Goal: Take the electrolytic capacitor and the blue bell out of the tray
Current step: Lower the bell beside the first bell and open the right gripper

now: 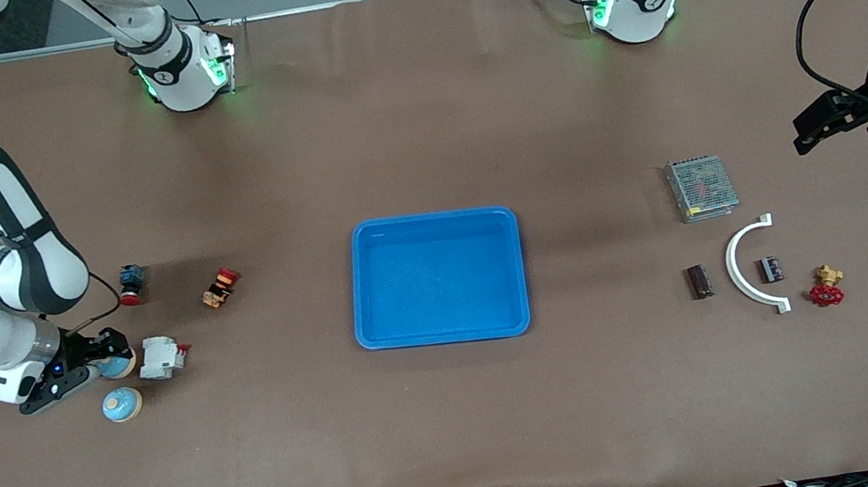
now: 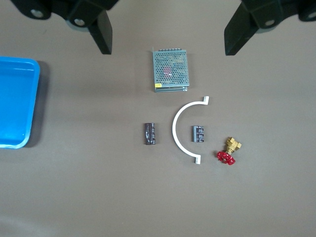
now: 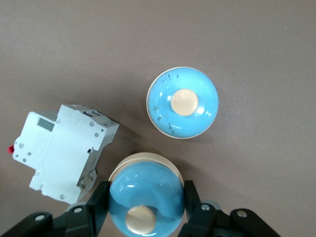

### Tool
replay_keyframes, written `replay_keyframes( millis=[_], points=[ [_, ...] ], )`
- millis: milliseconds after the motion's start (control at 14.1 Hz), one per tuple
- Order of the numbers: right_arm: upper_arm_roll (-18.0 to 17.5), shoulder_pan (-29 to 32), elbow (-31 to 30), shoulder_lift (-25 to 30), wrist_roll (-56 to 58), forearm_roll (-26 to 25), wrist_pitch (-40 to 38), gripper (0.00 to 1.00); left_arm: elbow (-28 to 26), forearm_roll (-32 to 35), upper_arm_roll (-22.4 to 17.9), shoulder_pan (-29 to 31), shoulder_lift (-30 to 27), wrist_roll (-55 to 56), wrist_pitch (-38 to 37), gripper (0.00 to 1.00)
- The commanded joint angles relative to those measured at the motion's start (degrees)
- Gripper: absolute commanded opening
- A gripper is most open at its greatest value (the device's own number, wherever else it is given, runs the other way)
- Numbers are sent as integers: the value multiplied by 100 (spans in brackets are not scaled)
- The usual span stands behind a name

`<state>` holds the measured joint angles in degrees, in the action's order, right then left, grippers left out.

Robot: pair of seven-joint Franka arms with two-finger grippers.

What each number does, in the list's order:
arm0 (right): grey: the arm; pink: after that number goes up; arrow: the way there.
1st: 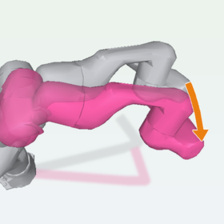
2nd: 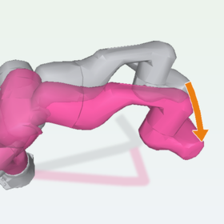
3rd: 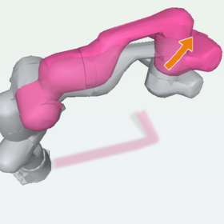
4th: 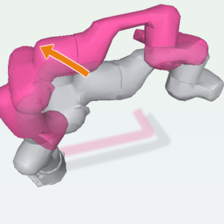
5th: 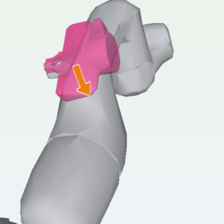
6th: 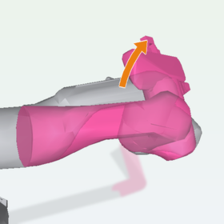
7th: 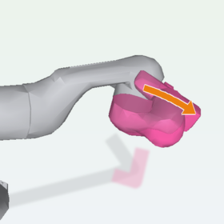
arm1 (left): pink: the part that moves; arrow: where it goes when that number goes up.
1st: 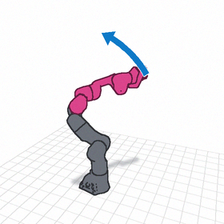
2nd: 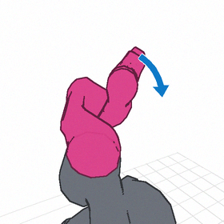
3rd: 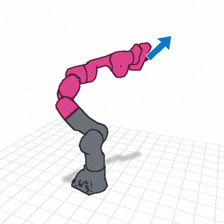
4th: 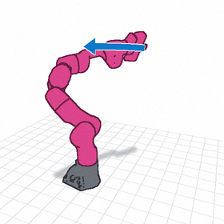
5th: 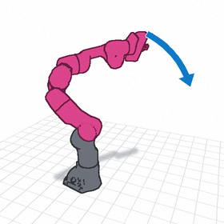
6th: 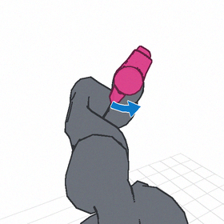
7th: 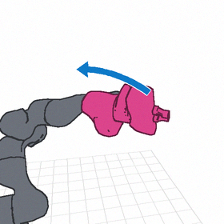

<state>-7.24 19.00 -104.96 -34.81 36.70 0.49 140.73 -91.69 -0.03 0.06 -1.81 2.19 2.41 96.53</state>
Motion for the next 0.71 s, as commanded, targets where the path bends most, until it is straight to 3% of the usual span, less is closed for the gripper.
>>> replay_keyframes(
  millis=[0,636],
  points=[
    [-102,113,-15,-69,127,57,121,0,37,-76,-129,-30,-96,-163,-91,100],
    [-111,95,-7,-175,127,66,235,0,168,-76,-103,23,-131,-101,-267,100]
  ],
)
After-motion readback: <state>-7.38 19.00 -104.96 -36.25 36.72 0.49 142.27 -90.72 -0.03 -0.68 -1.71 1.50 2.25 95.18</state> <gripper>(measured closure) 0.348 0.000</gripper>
